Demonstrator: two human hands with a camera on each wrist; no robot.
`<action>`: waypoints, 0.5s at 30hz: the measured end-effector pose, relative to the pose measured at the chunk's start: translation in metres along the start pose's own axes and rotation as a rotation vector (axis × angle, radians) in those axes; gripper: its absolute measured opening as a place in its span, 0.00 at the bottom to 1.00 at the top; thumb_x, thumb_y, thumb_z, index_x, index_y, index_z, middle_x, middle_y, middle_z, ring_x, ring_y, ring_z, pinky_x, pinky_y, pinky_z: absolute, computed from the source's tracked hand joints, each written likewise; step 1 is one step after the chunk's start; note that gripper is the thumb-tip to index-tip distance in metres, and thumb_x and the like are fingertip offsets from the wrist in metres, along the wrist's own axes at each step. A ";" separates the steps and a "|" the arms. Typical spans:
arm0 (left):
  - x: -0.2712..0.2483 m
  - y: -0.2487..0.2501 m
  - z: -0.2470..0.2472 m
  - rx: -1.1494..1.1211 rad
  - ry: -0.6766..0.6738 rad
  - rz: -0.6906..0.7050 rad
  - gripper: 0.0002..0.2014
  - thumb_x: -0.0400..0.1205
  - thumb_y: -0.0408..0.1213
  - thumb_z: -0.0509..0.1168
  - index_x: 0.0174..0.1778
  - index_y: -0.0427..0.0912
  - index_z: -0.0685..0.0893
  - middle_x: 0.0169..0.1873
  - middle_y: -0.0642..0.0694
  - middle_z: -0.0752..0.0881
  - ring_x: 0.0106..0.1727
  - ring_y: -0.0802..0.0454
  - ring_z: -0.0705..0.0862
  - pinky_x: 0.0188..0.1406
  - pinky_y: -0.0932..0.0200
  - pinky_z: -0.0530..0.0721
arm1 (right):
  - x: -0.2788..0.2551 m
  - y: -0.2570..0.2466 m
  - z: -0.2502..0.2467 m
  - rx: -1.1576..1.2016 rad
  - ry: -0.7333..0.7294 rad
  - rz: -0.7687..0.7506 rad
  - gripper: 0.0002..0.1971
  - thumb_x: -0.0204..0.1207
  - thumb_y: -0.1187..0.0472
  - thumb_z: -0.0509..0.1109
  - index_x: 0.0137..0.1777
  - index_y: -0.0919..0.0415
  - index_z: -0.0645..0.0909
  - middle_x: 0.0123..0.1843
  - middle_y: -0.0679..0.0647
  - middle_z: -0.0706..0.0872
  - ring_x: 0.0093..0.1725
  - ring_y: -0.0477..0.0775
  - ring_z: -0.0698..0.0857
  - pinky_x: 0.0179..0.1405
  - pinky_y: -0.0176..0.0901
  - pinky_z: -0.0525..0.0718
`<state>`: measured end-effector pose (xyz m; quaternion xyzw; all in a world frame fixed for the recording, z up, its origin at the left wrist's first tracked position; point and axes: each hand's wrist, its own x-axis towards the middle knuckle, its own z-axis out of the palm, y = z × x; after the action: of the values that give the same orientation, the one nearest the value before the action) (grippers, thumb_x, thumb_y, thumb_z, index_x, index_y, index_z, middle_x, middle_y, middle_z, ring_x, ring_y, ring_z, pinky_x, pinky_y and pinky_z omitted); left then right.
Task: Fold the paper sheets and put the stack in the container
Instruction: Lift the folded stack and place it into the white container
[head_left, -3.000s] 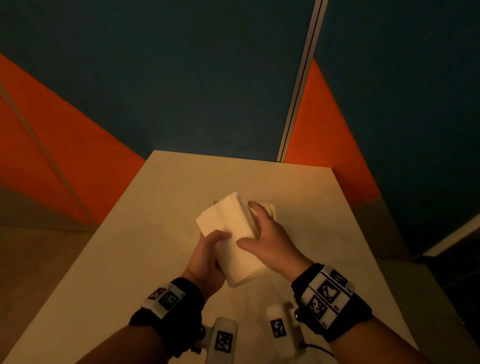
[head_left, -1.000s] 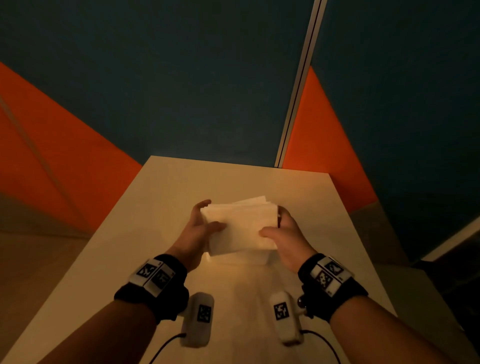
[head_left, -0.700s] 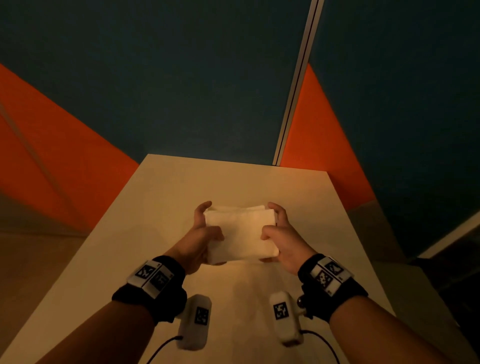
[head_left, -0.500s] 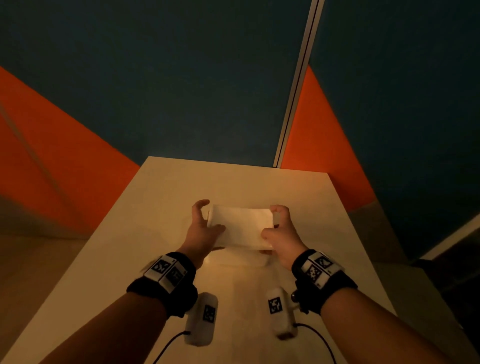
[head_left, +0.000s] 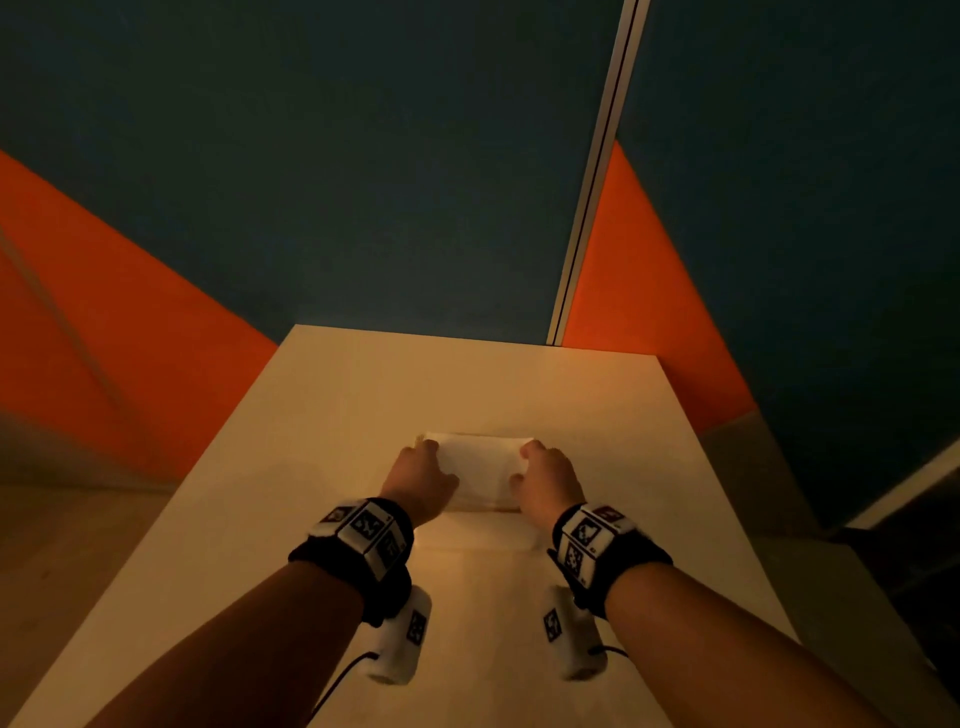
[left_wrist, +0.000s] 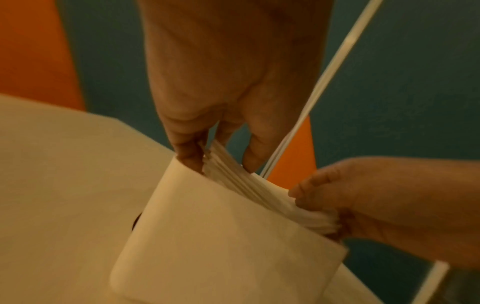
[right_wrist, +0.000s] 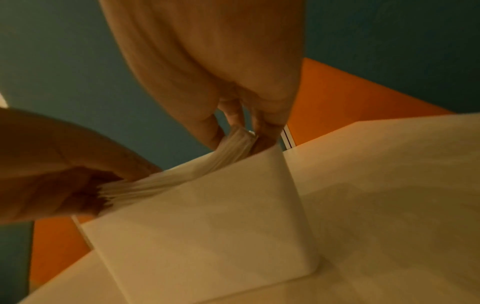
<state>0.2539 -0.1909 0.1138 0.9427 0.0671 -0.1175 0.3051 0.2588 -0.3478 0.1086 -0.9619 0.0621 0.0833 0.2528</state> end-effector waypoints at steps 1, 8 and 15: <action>-0.001 0.001 0.001 0.080 -0.006 0.011 0.27 0.82 0.43 0.62 0.75 0.36 0.66 0.70 0.34 0.70 0.68 0.38 0.74 0.66 0.51 0.74 | 0.000 0.002 0.002 -0.067 0.005 -0.041 0.19 0.82 0.60 0.63 0.72 0.61 0.71 0.72 0.61 0.72 0.70 0.62 0.75 0.67 0.49 0.75; 0.001 -0.009 0.008 0.464 -0.027 0.236 0.28 0.85 0.47 0.52 0.82 0.51 0.55 0.84 0.48 0.49 0.83 0.44 0.51 0.77 0.44 0.60 | 0.003 0.015 0.006 -0.393 0.027 -0.286 0.15 0.83 0.60 0.57 0.66 0.57 0.78 0.71 0.54 0.74 0.69 0.60 0.73 0.63 0.48 0.73; 0.004 -0.016 0.015 0.474 -0.135 0.177 0.27 0.87 0.46 0.46 0.83 0.54 0.48 0.84 0.50 0.44 0.84 0.50 0.48 0.79 0.39 0.51 | 0.004 0.019 0.012 -0.449 -0.085 -0.311 0.19 0.86 0.57 0.51 0.75 0.55 0.68 0.81 0.53 0.65 0.74 0.57 0.72 0.66 0.52 0.70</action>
<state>0.2514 -0.1864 0.0918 0.9800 -0.0658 -0.1656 0.0888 0.2579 -0.3587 0.0879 -0.9875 -0.1172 0.0952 0.0453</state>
